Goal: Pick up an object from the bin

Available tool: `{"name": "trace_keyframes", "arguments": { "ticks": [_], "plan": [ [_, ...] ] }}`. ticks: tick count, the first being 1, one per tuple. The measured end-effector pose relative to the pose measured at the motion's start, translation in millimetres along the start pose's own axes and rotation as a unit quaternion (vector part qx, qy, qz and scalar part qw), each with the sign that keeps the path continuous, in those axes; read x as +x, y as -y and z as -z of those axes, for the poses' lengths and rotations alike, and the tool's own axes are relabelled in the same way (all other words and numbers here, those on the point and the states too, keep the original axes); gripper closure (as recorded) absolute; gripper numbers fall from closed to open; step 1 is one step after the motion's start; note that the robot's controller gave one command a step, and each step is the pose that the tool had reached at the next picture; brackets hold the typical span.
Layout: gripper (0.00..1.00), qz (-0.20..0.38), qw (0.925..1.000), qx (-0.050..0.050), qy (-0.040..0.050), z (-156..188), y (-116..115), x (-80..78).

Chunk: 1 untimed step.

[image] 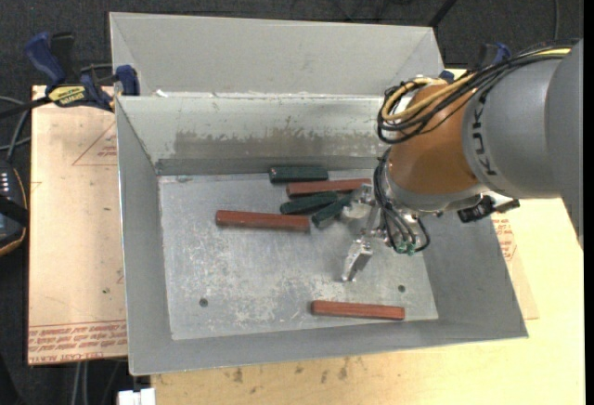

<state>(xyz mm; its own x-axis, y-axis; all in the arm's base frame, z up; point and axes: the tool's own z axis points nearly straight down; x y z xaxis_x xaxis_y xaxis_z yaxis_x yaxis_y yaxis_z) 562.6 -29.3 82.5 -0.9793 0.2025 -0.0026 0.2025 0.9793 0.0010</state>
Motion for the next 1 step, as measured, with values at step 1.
{"name": "trace_keyframes", "arguments": {
  "ticks": [1],
  "plan": [
    [0.0,0.014,0.9994,0.008,-0.0307,11.2,-33.3,-38.5]
  ]
}}
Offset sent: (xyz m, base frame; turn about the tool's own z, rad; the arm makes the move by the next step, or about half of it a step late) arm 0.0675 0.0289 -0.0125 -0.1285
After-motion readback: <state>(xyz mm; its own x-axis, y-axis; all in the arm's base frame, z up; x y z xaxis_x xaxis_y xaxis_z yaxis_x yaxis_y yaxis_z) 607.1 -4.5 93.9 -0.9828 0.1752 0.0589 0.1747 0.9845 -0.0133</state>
